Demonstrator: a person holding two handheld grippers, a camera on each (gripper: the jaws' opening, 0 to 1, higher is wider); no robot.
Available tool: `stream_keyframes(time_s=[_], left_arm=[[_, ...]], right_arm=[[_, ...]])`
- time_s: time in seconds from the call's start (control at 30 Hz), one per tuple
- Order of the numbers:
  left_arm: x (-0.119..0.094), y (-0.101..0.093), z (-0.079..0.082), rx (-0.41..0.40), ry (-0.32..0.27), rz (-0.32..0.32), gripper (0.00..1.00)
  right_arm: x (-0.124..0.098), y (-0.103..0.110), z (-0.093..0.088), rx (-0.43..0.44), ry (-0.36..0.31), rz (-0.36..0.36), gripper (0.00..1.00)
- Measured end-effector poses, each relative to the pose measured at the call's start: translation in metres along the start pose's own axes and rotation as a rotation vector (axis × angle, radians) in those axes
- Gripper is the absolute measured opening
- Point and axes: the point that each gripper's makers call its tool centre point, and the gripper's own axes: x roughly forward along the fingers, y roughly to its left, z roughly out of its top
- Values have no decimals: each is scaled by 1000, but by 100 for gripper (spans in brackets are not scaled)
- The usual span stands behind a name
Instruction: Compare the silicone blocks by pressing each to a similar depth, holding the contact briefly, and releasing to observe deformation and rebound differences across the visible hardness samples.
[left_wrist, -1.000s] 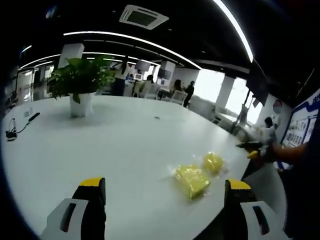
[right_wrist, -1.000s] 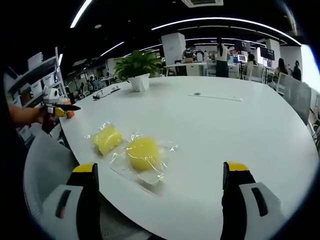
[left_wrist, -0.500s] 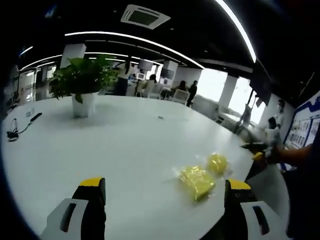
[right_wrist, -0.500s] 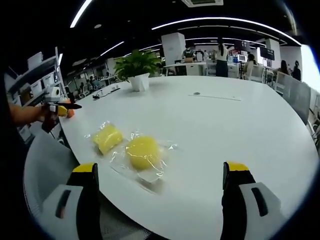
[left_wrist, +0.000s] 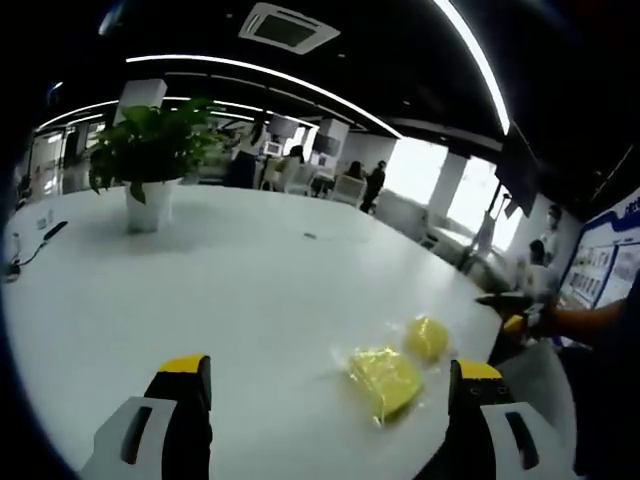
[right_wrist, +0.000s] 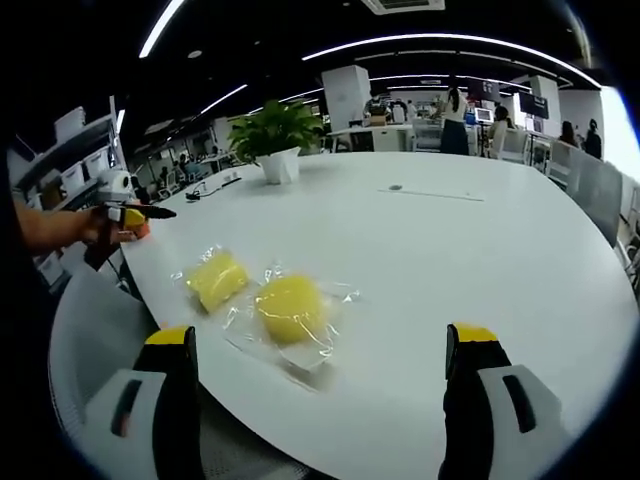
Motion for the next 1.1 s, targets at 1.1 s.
stream_keyframes(time_s=[1.1], left_arm=[[83,-10,-32,-481,140,-201,77]], right_arm=[[-9,17,-16,24,0,33,96]])
